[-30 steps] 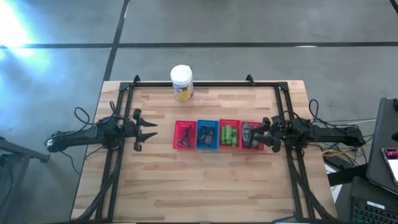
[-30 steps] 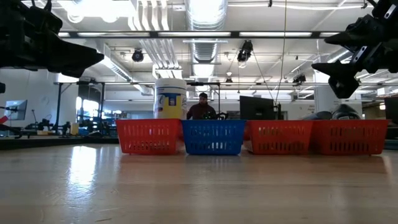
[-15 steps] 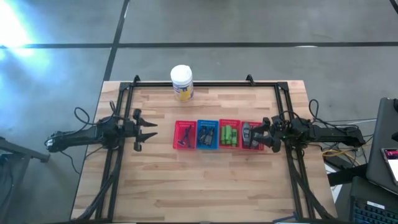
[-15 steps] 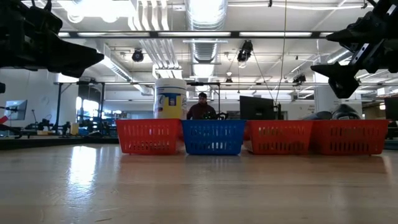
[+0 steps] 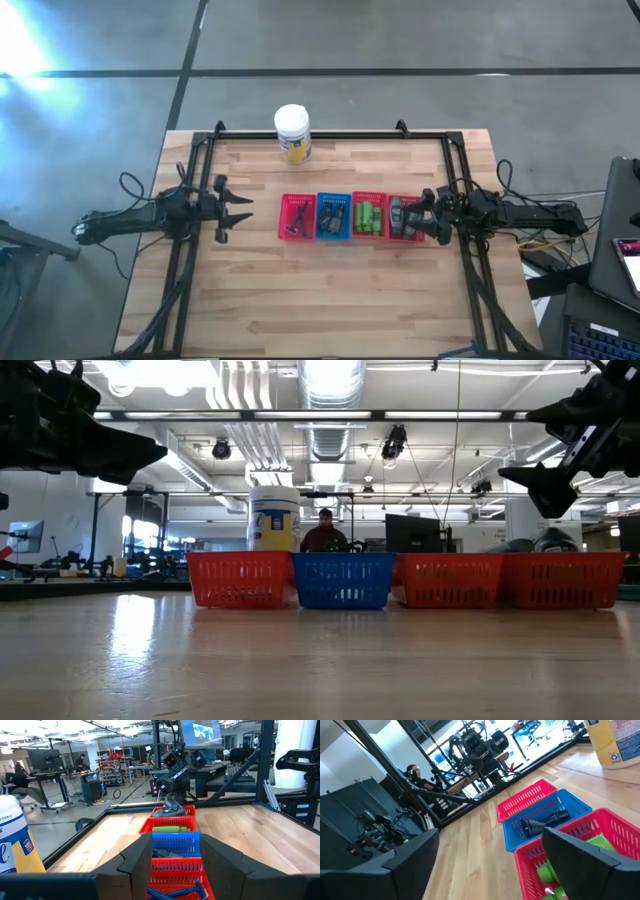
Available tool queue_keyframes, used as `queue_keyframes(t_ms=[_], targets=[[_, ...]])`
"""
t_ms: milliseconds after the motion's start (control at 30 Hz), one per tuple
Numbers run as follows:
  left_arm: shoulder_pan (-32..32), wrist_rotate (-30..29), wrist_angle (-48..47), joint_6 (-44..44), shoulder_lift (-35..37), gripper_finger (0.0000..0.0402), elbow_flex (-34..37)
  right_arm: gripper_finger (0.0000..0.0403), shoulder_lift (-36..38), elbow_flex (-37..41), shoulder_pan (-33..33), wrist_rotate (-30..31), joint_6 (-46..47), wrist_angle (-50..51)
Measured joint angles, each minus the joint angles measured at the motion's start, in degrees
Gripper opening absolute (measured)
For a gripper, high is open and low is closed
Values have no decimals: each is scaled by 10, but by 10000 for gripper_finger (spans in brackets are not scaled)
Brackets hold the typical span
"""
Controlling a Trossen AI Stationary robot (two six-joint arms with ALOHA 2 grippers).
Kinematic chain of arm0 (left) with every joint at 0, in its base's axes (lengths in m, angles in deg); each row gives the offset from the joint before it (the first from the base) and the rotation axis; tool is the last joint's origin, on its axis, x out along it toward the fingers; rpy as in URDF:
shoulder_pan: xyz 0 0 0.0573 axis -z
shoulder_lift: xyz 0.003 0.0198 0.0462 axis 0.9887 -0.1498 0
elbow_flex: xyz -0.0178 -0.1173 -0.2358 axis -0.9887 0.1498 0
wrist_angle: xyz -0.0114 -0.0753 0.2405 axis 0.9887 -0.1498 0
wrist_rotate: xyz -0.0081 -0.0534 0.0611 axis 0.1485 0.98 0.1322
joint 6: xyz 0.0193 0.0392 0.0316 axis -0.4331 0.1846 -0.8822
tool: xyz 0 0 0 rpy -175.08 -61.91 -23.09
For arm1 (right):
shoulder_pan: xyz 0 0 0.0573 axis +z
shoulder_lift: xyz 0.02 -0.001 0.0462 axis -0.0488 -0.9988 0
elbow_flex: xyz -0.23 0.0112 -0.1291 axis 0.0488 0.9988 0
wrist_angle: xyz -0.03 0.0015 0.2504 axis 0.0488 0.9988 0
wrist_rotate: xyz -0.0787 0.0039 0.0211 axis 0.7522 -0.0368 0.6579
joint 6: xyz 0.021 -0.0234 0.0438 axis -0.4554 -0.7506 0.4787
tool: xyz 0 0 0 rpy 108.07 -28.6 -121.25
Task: Pick & Place Travel size toiletries
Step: Return to Home Position
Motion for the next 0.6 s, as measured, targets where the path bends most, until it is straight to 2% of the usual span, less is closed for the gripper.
queue_keyframes(t_ms=[300, 600], targets=[[0, 0, 0, 0, 0, 170, 0, 358, 0, 0, 0, 0, 0, 0], [0, 0, 0, 0, 0, 170, 0, 337, 0, 0, 0, 0, 0, 0]])
